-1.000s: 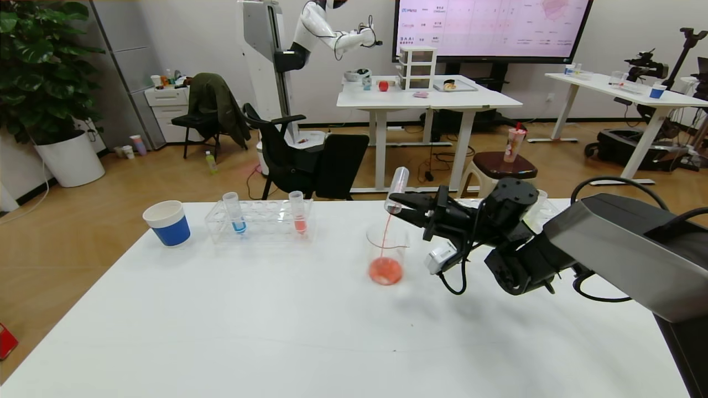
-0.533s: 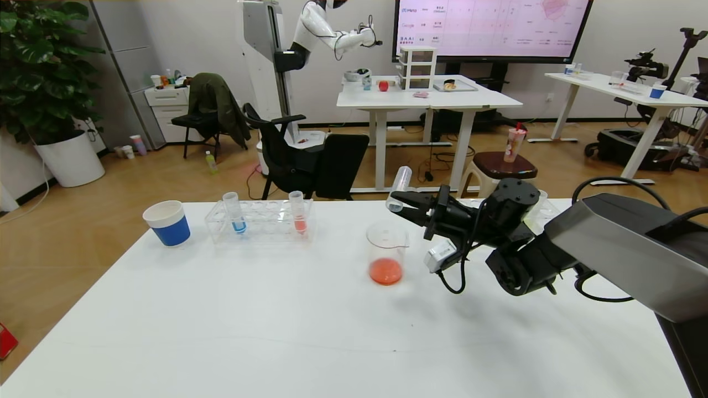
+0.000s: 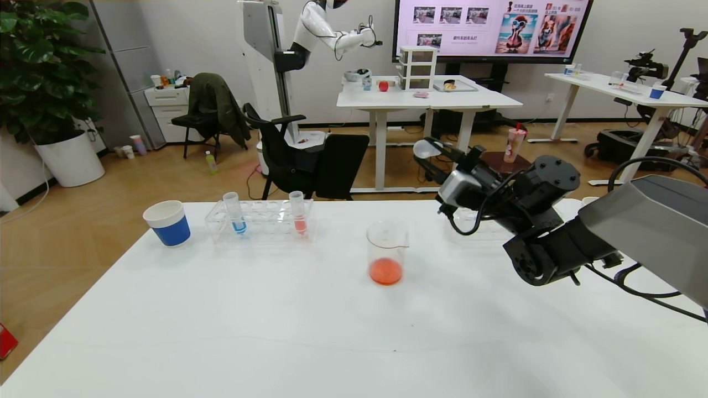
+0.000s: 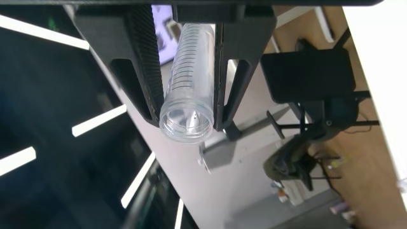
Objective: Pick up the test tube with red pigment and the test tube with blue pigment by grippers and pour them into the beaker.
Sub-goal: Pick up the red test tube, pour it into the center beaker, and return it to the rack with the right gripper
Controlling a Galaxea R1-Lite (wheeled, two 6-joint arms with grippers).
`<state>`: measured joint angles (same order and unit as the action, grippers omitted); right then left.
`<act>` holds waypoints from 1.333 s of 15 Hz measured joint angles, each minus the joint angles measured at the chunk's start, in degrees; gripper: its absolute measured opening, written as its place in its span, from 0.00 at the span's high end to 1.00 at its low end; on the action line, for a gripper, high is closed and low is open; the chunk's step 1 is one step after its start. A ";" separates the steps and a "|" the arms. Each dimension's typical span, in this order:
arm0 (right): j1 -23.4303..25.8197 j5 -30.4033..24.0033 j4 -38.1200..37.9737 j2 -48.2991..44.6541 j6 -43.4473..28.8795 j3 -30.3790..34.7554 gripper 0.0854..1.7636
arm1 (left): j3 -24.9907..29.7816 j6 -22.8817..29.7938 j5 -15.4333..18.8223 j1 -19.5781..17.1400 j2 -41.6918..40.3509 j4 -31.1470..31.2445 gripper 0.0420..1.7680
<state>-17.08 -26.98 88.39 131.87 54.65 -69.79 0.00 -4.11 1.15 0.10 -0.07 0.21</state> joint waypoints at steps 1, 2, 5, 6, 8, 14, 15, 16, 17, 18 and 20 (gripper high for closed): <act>-0.39 5.90 0.55 -1.16 -5.67 1.66 0.75 | 0.00 0.01 -0.02 0.00 0.00 0.00 0.01; -1.02 11.65 0.74 -2.32 -10.97 3.61 0.75 | 0.00 0.01 0.00 0.00 0.00 0.00 0.01; -3.40 25.66 0.38 -5.11 -27.84 7.73 0.75 | 0.00 0.00 0.00 0.00 0.00 0.01 0.01; -3.64 29.29 -1.90 -5.96 -31.67 8.83 0.75 | 0.00 0.00 0.00 0.00 0.00 0.01 0.01; -3.82 32.05 -5.92 -7.94 -39.83 11.36 0.75 | 0.00 0.01 0.01 -0.02 0.00 0.01 0.01; -3.89 32.95 -5.42 -12.82 -47.10 19.96 0.75 | 0.00 0.00 -0.02 0.00 0.00 0.04 0.01; -2.79 32.95 -6.60 -13.51 -47.13 20.24 0.75 | 0.00 0.00 -0.02 0.00 0.00 0.04 0.01; -1.30 32.93 -9.09 -14.34 -47.15 20.29 0.75 | 0.00 0.00 0.00 0.00 0.00 0.01 0.01; 0.44 32.93 -11.96 -15.23 -47.15 19.85 0.75 | 0.00 0.00 0.00 0.00 0.00 0.01 0.01; 2.83 32.84 -15.38 -16.40 -47.15 18.97 0.75 | 0.00 0.00 0.00 0.00 0.00 0.04 0.01; 9.29 32.82 -23.26 -18.88 -47.15 15.23 0.75 | 0.00 0.01 0.00 0.00 0.00 0.01 0.01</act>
<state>-7.79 5.84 65.13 112.98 7.50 -54.57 0.00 -4.10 1.15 0.10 -0.07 0.22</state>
